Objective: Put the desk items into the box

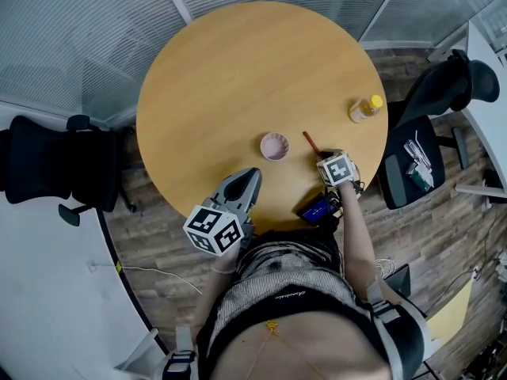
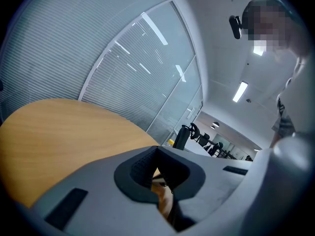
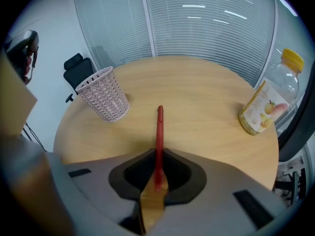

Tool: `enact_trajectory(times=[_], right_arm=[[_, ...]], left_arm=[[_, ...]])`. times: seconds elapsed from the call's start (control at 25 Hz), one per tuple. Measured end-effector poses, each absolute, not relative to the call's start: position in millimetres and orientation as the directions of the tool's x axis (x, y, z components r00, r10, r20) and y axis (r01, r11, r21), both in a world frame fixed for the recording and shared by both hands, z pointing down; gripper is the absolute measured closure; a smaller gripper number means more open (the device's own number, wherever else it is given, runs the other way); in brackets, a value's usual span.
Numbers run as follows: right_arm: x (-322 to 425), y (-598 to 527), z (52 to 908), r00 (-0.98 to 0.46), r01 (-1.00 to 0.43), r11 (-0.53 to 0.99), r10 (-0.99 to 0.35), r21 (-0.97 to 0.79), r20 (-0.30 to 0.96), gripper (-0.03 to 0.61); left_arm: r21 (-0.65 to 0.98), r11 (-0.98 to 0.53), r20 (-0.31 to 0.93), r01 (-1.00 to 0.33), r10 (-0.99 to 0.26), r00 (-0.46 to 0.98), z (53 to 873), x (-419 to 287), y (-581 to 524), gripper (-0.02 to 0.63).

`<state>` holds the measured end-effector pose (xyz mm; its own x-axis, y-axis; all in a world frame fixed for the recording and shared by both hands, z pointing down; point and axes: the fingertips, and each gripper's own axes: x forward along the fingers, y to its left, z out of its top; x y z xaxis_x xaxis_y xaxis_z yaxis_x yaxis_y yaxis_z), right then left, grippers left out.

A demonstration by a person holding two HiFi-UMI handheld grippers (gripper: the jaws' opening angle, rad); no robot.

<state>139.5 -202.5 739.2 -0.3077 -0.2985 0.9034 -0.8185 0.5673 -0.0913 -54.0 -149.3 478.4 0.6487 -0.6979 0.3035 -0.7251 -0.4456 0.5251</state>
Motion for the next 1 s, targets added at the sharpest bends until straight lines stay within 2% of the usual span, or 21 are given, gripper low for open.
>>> enact_trajectory(times=[0.28, 0.68, 1.0], right_arm=[[137, -196, 734, -0.302, -0.796, 0.598, -0.269, -0.087, 0.915, 0.517], [129, -200, 706, -0.368, -0.764, 0.634, -0.277, -0.119, 0.888, 0.517], [135, -215, 678, -0.347, -0.75, 0.66, -0.329, -0.049, 0.878, 0.517]], left_arm=[[0.524, -0.448, 0.303, -0.724, -0.696, 0.651, 477, -54, -142, 0.612], [0.541, -0.452, 0.293, -0.71, -0.69, 0.662, 475, -54, -137, 0.612], [0.524, -0.471, 0.305, -0.709, -0.674, 0.673, 475, -49, -133, 0.612]])
